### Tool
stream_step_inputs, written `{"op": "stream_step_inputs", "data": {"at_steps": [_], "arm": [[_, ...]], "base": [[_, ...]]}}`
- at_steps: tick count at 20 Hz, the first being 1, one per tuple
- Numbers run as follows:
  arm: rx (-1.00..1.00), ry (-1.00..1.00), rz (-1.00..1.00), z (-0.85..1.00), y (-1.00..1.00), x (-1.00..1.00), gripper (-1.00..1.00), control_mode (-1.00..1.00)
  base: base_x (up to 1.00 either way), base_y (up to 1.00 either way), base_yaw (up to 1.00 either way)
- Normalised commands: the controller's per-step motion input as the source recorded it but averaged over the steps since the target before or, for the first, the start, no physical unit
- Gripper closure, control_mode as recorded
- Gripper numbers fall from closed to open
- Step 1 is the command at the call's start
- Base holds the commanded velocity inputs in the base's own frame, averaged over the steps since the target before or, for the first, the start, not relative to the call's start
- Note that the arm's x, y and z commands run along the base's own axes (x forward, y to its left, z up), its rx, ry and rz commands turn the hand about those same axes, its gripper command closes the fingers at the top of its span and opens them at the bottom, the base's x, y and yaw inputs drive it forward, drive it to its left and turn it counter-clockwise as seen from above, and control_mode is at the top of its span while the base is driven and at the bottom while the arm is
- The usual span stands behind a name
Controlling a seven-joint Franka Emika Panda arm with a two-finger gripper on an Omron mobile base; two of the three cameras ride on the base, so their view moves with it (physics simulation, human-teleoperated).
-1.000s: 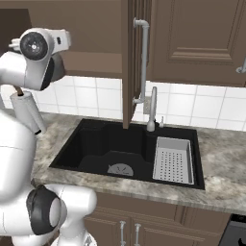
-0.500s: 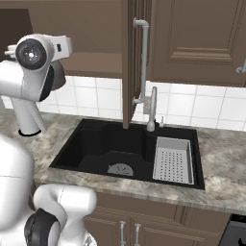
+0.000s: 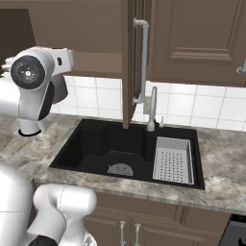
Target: Open the cabinet, pick the kettle from the cabinet, and place it in the sink.
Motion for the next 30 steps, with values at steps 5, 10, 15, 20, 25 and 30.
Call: {"op": "stream_step_inputs", "data": {"at_steps": [5,10,15,20,25,30], "arm": [[0.0,0.0,-0.11,-0.18,-0.14,-0.51,1.0,-1.0],[0.0,0.0,-0.29,-0.21,-0.09,-0.37,1.0,-1.0],[0.0,0.07,-0.35,-0.24,-0.06,-0.24,1.0,-1.0],[0.01,0.15,-0.33,-0.28,-0.06,-0.13,1.0,-1.0],[0.06,0.29,-0.29,-0.25,-0.14,0.07,1.0,-1.0],[0.1,0.28,-0.14,-0.29,-0.18,0.14,1.0,-1.0]], "base": [[0.0,0.0,0.0],[0.0,0.0,0.0],[0.0,0.0,0.0],[0.0,0.0,0.0],[0.0,0.0,0.0],[0.0,0.0,0.0]]}}
